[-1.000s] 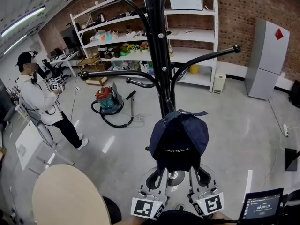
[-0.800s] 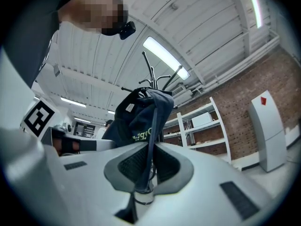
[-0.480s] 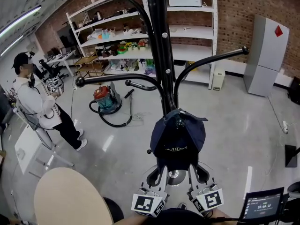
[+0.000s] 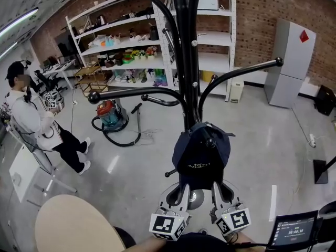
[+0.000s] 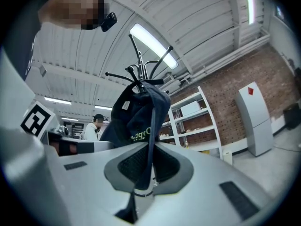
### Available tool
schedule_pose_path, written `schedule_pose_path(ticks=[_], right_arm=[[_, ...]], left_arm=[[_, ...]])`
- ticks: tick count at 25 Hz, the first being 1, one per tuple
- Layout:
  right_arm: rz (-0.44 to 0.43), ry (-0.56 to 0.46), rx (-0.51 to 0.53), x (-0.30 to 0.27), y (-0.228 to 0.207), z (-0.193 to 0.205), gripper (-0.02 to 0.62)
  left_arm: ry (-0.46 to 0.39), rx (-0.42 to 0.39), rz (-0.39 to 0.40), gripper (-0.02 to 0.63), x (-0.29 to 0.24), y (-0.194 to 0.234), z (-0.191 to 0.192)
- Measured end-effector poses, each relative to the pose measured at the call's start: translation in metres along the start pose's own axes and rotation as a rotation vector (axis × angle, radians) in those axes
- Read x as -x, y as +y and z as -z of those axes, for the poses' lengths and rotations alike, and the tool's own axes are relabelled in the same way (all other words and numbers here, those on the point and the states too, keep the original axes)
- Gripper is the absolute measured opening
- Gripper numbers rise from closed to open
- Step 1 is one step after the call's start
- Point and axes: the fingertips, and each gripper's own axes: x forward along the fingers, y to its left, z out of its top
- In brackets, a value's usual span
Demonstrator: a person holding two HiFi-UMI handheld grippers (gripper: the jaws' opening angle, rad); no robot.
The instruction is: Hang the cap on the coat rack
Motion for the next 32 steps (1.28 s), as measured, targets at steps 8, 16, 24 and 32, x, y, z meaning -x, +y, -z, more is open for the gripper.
schedule_pose_path(ticks=[8,16,24,32], right_arm=[[0.013,0.042,-0.012,-0.016,-0.009,0.002,0.028],[0.066,0.179,0.008,-0.02,-0.001,0.034,0.029],[0.108,0.169,-0.008,-0.005,-0.003,0.031,0.048],[0.113,0.174,-0.026,0.014,0.004,0.041,0.048]], left_arm=[[0.041,0.028,0.02,0.037,-0.014,0.006,-0.001],[0.122,0.087,0.006,0.037,-0.009,0.029,0.024],[0.096,0.118,-0.008,0.055,0.007,0.026,0.022],[0.108,0.161,-0.027,0.085,0.027,0.032,0.039]])
